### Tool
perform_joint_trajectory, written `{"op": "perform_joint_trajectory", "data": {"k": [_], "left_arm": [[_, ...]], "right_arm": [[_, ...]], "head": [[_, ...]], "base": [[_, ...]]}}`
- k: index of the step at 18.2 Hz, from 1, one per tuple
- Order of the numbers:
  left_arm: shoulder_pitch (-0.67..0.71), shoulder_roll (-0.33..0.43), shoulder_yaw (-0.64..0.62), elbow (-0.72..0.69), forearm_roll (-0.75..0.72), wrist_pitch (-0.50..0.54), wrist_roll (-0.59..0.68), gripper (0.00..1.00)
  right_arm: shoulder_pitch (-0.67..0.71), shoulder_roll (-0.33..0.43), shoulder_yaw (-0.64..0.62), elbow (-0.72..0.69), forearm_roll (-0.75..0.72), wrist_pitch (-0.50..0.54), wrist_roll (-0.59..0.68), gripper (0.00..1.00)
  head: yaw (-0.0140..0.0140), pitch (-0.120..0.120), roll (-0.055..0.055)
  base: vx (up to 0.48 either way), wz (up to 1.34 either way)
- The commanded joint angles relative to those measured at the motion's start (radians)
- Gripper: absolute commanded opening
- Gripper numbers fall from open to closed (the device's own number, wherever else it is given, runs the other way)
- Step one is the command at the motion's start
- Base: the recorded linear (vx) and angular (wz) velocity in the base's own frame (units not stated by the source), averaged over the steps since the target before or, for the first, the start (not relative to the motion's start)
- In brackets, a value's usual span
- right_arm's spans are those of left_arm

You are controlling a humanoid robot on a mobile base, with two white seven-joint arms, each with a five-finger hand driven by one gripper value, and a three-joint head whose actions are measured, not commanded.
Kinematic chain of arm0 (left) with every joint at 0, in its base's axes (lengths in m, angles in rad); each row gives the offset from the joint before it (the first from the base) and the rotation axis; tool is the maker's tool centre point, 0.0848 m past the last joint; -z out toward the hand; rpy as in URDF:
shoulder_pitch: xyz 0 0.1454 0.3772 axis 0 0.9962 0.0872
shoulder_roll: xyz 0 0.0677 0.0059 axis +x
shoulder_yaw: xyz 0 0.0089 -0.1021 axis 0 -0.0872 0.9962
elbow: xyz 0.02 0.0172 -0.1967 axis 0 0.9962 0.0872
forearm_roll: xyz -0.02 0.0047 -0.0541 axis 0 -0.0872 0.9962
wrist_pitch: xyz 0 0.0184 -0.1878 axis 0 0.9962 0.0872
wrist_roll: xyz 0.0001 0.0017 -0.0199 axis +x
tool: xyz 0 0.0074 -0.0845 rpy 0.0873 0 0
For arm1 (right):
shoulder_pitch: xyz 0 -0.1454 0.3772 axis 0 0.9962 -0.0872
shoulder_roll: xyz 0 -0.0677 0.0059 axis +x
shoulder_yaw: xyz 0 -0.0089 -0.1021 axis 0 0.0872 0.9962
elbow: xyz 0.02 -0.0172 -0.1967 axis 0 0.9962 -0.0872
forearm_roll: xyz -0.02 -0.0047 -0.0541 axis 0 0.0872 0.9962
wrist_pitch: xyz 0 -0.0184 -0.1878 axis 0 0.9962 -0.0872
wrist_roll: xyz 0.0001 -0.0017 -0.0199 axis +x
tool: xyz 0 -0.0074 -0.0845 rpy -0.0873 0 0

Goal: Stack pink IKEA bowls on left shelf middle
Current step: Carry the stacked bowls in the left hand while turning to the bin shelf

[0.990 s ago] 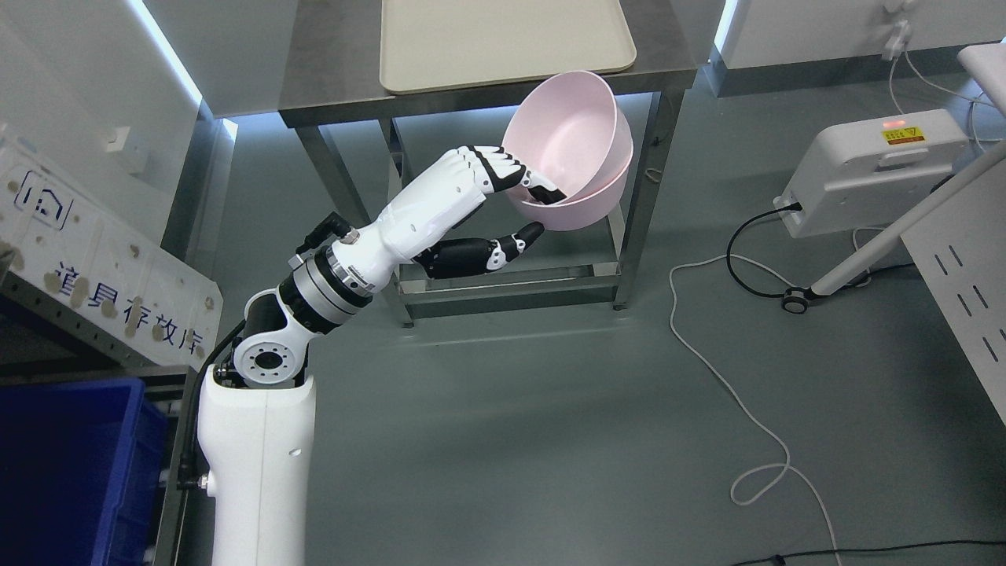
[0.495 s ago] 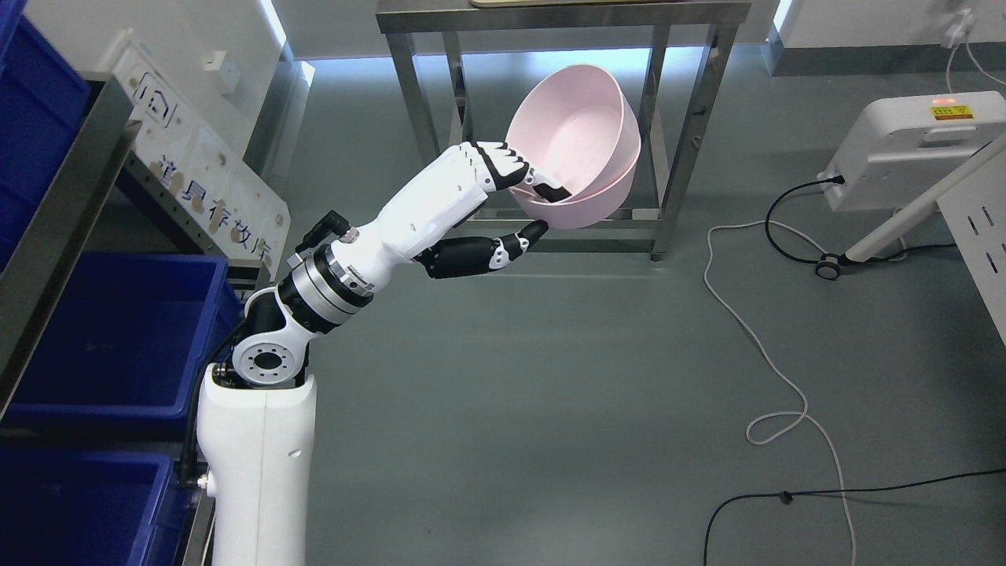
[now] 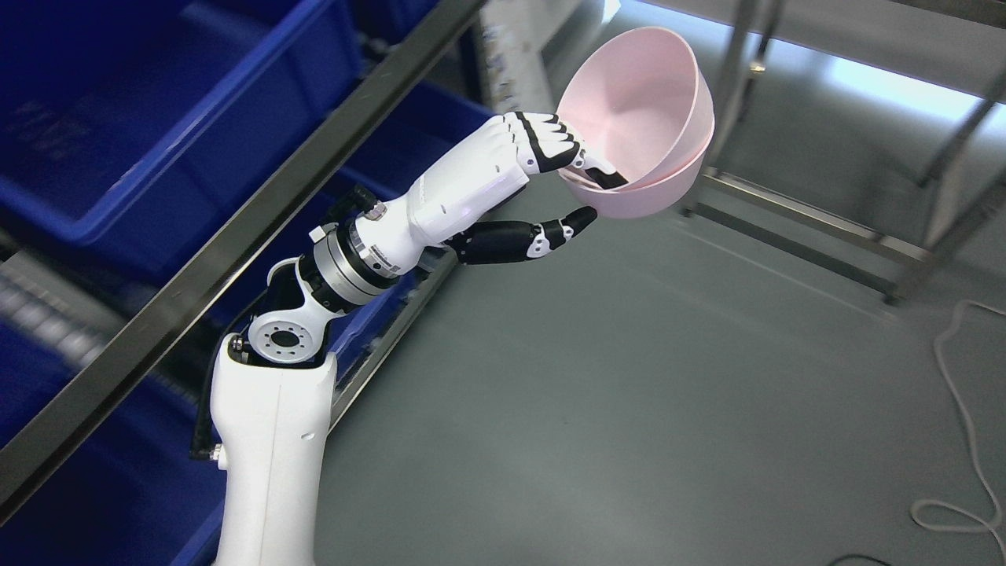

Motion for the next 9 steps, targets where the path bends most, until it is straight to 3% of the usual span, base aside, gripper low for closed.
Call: {"op": "perform_joint_trajectory", "data": {"k": [1, 5, 9], "left_arm": [[-0.048, 0.017, -0.065, -0.029, 0.012, 0.009, 0.0, 0.12], [-0.188, 0.017, -0.076, -0.025, 0.014, 0.093, 0.002, 0.13], [-0.223, 0.017, -0.039, -0.009, 0.006, 0.145, -0.009, 0.13]], "right_arm": [[0.0, -0.017, -0.005, -0.017, -0.002, 0.0, 0.001, 1.0], [0.0, -0.017, -0.005, -0.017, -0.002, 0.0, 0.001, 1.0], [0.0, -0.017, -0.005, -0.017, -0.002, 0.0, 0.001, 1.0]], "head": [[0.0, 0.0, 0.0], [0.0, 0.0, 0.0], [0.0, 0.0, 0.0]], "base": [[-0.274, 1.44], [-0.214, 1.43], [-0.117, 1.36]]}}
